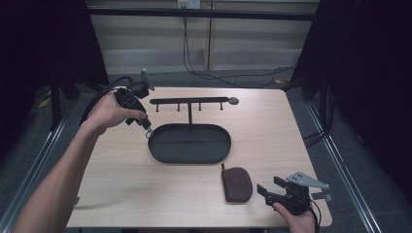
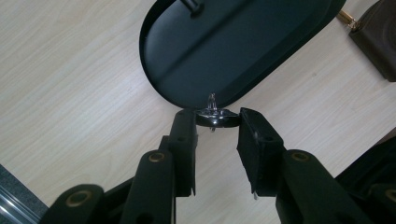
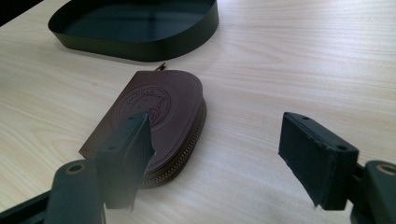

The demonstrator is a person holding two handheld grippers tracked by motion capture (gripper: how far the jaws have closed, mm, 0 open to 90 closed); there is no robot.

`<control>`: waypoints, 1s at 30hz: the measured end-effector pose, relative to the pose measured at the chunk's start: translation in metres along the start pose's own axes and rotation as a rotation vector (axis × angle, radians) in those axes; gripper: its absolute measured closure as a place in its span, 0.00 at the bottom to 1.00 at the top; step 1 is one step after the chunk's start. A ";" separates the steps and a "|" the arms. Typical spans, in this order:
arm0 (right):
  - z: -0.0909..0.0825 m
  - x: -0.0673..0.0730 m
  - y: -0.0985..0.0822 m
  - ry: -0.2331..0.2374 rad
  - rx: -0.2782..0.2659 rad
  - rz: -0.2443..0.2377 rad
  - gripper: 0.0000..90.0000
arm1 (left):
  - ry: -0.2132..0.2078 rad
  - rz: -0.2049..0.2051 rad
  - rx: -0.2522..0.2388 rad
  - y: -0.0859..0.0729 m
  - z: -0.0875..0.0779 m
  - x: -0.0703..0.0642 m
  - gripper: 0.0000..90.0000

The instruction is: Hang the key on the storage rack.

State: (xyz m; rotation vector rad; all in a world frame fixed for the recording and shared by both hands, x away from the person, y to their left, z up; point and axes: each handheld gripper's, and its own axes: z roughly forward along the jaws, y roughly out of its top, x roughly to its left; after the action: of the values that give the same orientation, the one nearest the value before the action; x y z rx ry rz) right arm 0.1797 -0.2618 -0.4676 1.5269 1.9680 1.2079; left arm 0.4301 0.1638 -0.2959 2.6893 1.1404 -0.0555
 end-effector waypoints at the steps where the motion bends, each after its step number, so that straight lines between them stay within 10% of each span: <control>1: 0.000 0.000 0.000 0.002 -0.001 0.001 0.28 | 0.002 -0.002 0.000 0.002 -0.001 0.000 0.75; 30: -0.001 -0.001 0.000 0.009 -0.007 0.007 0.28 | 0.027 -0.048 0.010 0.039 0.002 0.004 0.75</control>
State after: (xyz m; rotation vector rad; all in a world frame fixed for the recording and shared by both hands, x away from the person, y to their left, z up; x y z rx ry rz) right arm 0.1795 -0.2635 -0.4678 1.5291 1.9637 1.2251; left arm 0.4604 0.1397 -0.2912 2.6794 1.2160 -0.0326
